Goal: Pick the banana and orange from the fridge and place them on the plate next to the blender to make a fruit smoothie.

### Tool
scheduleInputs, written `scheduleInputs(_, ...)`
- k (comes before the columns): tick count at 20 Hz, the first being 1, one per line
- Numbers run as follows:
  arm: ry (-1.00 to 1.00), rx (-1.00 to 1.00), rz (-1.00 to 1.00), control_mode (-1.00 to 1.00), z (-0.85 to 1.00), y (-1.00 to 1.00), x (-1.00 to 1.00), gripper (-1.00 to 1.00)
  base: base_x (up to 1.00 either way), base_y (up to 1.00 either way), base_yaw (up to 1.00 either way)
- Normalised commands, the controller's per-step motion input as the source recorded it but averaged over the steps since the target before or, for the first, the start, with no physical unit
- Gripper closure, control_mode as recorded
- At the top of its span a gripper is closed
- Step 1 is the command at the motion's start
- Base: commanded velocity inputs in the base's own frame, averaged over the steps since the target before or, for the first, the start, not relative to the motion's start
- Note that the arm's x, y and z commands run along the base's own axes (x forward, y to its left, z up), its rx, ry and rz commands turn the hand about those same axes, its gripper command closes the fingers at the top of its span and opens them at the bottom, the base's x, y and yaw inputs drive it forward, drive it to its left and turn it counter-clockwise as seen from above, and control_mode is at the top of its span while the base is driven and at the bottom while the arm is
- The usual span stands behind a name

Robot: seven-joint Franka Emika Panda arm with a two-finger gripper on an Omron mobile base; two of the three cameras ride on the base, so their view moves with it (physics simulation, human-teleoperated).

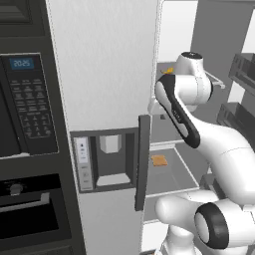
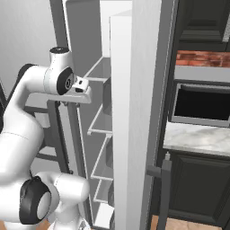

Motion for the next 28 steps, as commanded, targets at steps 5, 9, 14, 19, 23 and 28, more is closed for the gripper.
scheduleInputs(5,-0.08,0.0,0.0,-1.0,0.0,-0.03,-0.36,-1.0,0.0,0.0,0.0)
scheduleInputs(9,-0.33,-0.01,-0.04,-1.0,0.05,-0.5,-0.67,-1.0,0.0,0.0,0.0)
scheduleInputs(14,-0.22,-0.02,-0.08,-1.0,0.46,-0.67,-0.23,-1.0,0.0,0.0,0.0)
scheduleInputs(19,-0.1,-0.08,-0.06,-1.0,0.78,-0.57,0.21,-1.0,0.0,0.0,0.0)
scheduleInputs(23,0.0,-0.05,-0.04,-1.0,0.72,-0.82,0.3,-1.0,0.0,0.0,0.0)
scheduleInputs(28,-0.04,-0.03,-0.08,-1.0,0.28,-0.49,0.79,-1.0,0.0,0.0,0.0)
